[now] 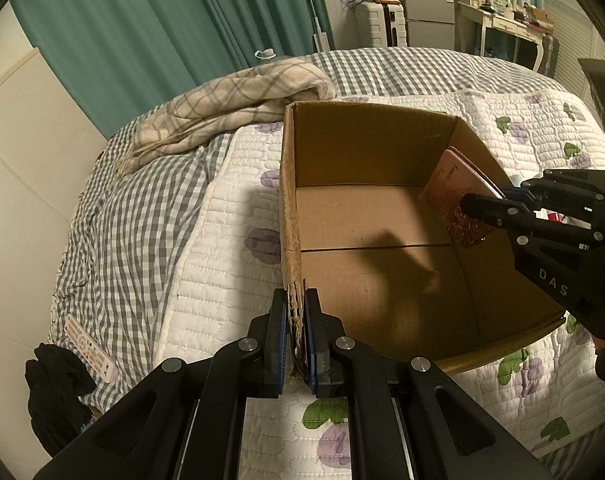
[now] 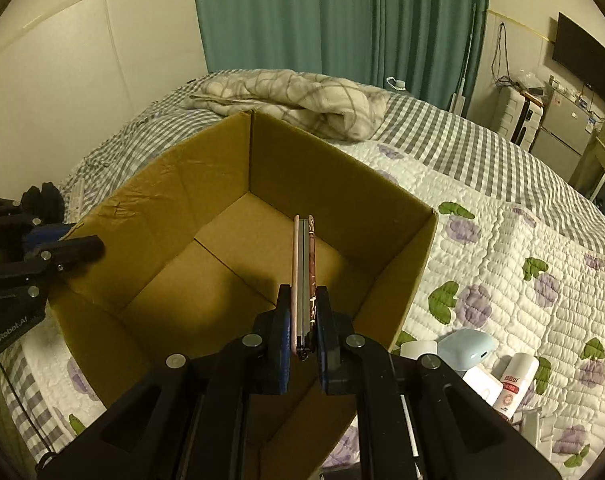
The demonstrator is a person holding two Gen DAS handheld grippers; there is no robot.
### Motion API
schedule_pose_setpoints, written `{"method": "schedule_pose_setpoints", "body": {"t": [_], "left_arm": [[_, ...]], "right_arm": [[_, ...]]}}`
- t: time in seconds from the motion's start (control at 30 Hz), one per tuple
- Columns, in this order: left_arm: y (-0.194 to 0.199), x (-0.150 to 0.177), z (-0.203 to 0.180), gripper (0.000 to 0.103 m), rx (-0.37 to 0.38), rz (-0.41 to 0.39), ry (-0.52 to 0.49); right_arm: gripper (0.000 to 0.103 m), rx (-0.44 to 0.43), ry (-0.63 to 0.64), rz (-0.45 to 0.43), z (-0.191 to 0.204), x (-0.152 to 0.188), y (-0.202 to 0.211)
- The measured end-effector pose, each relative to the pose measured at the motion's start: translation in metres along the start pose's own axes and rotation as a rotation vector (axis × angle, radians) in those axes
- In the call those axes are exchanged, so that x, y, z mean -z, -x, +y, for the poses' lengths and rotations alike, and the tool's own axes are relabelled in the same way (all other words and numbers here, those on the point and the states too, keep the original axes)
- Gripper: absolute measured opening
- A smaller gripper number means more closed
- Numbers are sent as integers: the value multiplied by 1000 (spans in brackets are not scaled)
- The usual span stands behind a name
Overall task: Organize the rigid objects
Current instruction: 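Grasp the pink patterned case with the right gripper and drop it into the box, then grasp the white phone stand with the right gripper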
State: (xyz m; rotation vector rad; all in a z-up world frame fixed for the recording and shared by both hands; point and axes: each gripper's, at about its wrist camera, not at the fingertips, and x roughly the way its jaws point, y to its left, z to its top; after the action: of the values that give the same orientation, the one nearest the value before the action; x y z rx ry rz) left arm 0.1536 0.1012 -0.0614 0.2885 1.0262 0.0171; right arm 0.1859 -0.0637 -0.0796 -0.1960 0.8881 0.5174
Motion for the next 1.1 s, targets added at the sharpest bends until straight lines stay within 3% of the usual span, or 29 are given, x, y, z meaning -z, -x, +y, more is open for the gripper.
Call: {"method": "schedule_pose_setpoints", "body": {"t": [0.13,0.37,0.4,0.43,0.5,0.63,0.87,1.1], "left_arm": [[0,0,0,8,0,0,-2],[0,0,1,8,1,1,2],[0,0,0,8,0,1,0],[-1,0,1,8,15,8,1],[-1,2,1,8,11,6,2],[-2,3,2,8,14,10,3],[0,4,2,8,11,9,4],[0,4,2,8,11,10,3]], "right_arm": [[10,-11,-5,5,0,3,0],[12,-124,-14,19,5,9,9],[20,-147,-9,0,7,10,16],[39,-151,-6,-13,8,10,21],[61,-142,-7,-51,9,8,34],[61,-163,-7,-82,7,5,57],[68,-9,-30,-141,-37,14,104],[69,180,-70,-82,-100,44,121]]}}
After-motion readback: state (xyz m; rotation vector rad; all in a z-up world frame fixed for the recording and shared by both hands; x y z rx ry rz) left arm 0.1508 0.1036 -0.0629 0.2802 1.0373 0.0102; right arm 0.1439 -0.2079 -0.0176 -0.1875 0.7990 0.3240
